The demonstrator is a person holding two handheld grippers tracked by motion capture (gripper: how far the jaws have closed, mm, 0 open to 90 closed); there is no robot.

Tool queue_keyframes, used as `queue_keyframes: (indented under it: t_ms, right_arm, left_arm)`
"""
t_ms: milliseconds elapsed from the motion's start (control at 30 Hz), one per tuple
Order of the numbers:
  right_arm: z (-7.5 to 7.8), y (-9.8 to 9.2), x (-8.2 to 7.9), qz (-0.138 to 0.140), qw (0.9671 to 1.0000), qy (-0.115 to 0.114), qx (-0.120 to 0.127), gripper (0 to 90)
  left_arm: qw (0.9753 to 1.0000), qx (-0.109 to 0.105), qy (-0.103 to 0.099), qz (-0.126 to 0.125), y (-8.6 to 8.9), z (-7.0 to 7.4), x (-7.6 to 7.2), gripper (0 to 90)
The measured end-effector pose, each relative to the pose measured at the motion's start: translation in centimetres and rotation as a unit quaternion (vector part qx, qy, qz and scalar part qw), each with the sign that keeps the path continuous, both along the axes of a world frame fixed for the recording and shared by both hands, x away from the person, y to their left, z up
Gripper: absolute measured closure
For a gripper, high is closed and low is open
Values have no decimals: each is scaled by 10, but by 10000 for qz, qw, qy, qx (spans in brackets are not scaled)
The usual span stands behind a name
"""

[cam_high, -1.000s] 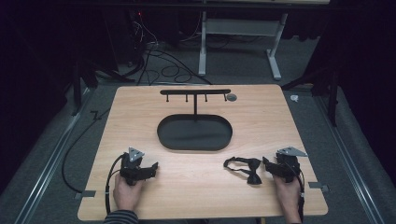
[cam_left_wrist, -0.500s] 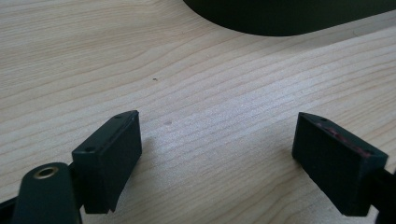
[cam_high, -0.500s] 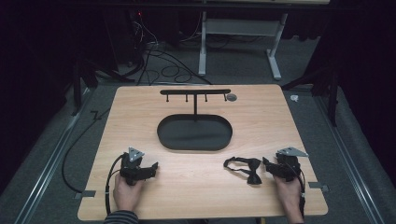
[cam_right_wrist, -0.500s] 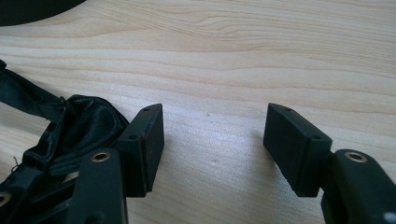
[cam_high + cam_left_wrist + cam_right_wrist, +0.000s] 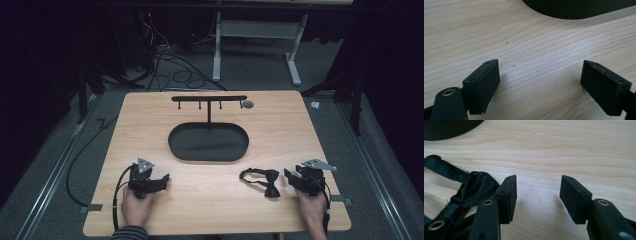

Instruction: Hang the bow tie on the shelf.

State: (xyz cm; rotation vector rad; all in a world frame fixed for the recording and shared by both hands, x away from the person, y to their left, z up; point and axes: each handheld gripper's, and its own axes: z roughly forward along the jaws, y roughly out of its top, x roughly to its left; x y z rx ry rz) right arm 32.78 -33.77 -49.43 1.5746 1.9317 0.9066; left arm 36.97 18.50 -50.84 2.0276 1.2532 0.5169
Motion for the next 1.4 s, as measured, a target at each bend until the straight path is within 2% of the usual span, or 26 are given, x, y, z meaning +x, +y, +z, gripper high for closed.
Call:
queue_keyframes:
  t_ms: [300, 633, 1400]
  right_arm:
    - [8, 2, -5, 212, 9994, -74, 255, 515]
    - [21, 13, -6, 556, 9976, -250, 326, 527]
    - [30, 51, 7, 1246, 9910, -95, 476, 565]
  left_arm:
    - [10000, 0, 0, 2, 0, 0, 0, 163]
    - [10000, 1, 0, 4, 0, 0, 0, 162]
    - [10000, 2, 1, 6, 0, 0, 0, 162]
